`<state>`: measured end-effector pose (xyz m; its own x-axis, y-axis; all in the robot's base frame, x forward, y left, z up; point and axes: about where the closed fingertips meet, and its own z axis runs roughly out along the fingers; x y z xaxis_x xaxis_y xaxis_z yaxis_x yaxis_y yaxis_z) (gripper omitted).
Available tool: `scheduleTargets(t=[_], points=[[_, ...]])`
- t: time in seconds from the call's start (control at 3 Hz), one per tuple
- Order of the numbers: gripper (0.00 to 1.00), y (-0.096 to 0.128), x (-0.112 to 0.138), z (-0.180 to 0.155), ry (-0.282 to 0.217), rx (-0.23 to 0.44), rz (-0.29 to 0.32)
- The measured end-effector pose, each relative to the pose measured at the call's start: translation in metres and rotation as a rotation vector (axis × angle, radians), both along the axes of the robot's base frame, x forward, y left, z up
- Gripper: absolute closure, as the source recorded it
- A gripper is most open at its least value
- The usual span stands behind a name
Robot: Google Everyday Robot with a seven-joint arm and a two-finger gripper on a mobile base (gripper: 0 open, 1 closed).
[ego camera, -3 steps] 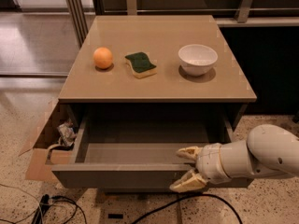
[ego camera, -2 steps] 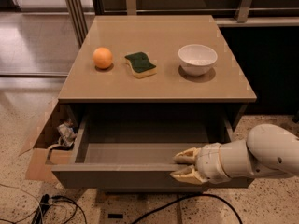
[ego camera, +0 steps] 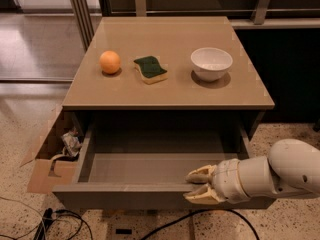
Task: Open top drawer
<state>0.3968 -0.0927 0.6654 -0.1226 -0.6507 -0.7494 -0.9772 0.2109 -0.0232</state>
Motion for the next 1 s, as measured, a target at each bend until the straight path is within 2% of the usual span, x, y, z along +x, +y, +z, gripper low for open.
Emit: scheduleTargets(t=[0.33, 0.67, 1.0], points=[[1.00, -0.004, -0.015, -0.001, 0.002, 0.005, -0.003], [1.00, -0.002, -0.015, -0.001, 0.002, 0.005, -0.003], [1.00, -0.005, -0.029, -0.002, 0.004, 0.007, -0.008]])
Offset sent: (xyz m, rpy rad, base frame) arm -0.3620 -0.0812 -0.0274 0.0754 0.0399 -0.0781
